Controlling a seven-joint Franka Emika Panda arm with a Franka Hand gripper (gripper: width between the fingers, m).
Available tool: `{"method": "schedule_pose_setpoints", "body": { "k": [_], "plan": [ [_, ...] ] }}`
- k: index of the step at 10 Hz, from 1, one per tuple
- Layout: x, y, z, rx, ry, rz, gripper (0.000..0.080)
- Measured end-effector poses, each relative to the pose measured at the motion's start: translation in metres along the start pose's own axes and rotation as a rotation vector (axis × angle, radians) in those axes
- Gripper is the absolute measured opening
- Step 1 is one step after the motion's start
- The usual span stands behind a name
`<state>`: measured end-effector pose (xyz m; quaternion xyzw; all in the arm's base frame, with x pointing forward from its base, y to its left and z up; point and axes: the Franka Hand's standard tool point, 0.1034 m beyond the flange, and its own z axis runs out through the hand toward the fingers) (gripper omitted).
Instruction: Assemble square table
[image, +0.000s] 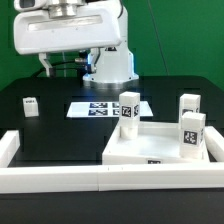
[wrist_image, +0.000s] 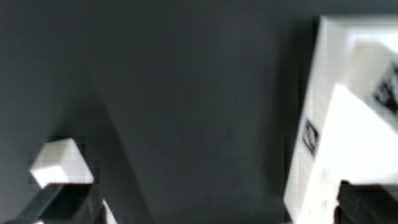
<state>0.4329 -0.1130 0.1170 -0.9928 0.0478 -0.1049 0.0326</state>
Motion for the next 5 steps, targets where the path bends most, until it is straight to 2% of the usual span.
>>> {"method": "schedule_pose_setpoints", "body": {
  "k": [1,3,4,5],
  "plan": [
    [-0.014,0.011,0.000,-0.006,-0.020,-0.098,0.0649],
    [-0.035,0.046,-0.005,-0.020,-0.034,-0.306,0.0649],
    [-0.034,0.054,-0.016,-0.015,-0.005,-0.388,0.0649],
    [-0.032,0.050,-0.020,-0.011,0.005,-0.403,0.0649]
  ]
}}
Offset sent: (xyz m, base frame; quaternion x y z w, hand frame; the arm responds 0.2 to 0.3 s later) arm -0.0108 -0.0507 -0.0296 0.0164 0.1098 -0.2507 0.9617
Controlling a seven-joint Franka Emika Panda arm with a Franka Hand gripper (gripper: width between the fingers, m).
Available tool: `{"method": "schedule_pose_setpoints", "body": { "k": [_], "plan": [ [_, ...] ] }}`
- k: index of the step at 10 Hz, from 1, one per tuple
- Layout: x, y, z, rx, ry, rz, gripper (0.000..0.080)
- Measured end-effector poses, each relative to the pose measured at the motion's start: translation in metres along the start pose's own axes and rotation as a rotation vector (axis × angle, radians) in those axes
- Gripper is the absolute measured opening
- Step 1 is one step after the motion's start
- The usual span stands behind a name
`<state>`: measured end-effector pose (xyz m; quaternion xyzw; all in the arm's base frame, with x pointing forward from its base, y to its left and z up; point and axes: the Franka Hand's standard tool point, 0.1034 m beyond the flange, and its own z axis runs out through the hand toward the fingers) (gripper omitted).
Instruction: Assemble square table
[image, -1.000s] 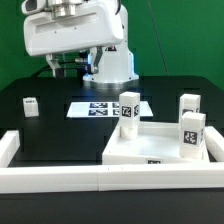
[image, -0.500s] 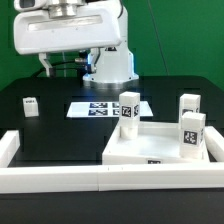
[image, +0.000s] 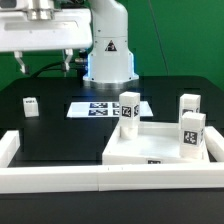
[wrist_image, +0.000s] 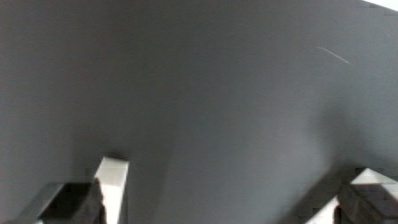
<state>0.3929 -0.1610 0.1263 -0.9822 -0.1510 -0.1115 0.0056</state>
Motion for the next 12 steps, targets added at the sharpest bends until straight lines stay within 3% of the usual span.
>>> {"method": "schedule_pose_setpoints", "body": {
  "k": [4,5,6,8,9,10,12],
  "plan": [
    [-0.004,0.001,0.006,-0.002,-0.029,0.006,0.0649],
    [-0.011,0.010,0.007,0.003,-0.045,-0.025,0.0649],
    [-0.019,0.022,0.009,-0.007,-0.076,-0.012,0.0649],
    [-0.021,0.031,0.034,0.001,-0.232,-0.012,0.0649],
    [-0.020,0.029,0.045,0.014,-0.315,0.020,0.0649],
    [-0.017,0.027,0.055,-0.001,-0.379,0.016,0.0649],
    [-0.020,0.017,0.061,0.069,-0.515,0.065,0.0649]
  ]
}}
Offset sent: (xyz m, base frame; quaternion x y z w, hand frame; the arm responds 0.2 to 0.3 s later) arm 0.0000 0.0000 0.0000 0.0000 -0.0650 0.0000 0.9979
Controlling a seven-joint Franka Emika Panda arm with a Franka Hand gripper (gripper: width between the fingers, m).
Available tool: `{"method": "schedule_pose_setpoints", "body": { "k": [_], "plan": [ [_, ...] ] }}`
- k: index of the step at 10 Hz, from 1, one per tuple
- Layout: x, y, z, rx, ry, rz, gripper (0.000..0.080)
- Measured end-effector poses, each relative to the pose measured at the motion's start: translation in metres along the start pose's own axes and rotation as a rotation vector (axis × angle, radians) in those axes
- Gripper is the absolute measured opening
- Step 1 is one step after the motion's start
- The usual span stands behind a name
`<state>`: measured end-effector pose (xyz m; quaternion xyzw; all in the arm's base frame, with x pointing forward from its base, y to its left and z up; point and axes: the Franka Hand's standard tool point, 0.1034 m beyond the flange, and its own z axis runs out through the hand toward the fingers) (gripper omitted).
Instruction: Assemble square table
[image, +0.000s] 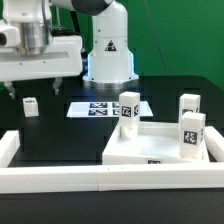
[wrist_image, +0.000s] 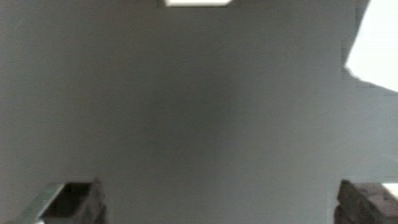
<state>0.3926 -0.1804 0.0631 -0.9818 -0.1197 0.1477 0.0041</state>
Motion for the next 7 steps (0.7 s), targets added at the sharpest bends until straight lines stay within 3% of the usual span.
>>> {"method": "schedule_pose_setpoints", "body": {
  "k": [1,2,4,5,7],
  "plan": [
    [0.004,-0.004,-0.002,-0.015,-0.002,-0.012,0.0649],
    [0.001,-0.008,0.001,0.002,-0.070,-0.012,0.0649],
    [-0.002,-0.006,0.007,0.010,-0.180,-0.015,0.0649],
    [-0.014,0.006,0.022,-0.009,-0.251,-0.025,0.0649],
    [-0.031,0.020,0.035,-0.045,-0.360,-0.054,0.0649]
  ]
}}
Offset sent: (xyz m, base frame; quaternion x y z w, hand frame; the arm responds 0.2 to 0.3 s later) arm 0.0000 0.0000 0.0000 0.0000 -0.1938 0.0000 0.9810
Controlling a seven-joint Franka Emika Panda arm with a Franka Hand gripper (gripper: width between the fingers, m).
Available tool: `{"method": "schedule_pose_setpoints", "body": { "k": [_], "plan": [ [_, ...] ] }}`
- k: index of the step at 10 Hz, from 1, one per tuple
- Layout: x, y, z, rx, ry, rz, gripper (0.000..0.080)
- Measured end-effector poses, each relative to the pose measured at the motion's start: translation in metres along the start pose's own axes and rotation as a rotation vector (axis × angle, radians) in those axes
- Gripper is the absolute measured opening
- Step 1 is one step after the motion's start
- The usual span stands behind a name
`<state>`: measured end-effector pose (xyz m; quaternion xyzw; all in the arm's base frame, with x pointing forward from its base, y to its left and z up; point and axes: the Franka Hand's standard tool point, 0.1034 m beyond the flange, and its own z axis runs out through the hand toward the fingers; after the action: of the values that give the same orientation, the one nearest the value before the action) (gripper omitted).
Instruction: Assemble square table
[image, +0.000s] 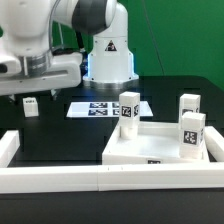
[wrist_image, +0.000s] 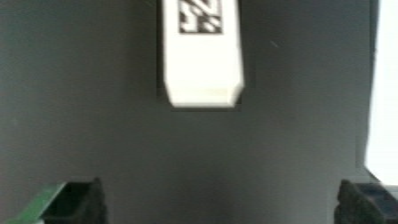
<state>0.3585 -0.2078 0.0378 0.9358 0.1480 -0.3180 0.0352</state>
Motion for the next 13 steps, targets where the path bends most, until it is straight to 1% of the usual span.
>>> {"method": "schedule_pose_setpoints", "body": {
  "k": [1,2,5,7,8,9,13],
  "plan": [
    [-0.003,0.001,0.008,0.002,-0.022,0.003,0.0649],
    [-0.002,-0.001,0.007,0.006,-0.030,0.002,0.0649],
    [-0.003,-0.001,0.009,0.005,-0.036,0.007,0.0649],
    [-0.016,-0.002,0.026,-0.011,-0.111,0.023,0.0649],
    [-0.018,-0.004,0.031,-0.007,-0.138,0.039,0.0649],
    [-0.017,-0.003,0.029,-0.011,-0.132,0.038,0.0649],
    [-0.017,-0.003,0.030,-0.010,-0.134,0.040,0.0649]
  ]
}}
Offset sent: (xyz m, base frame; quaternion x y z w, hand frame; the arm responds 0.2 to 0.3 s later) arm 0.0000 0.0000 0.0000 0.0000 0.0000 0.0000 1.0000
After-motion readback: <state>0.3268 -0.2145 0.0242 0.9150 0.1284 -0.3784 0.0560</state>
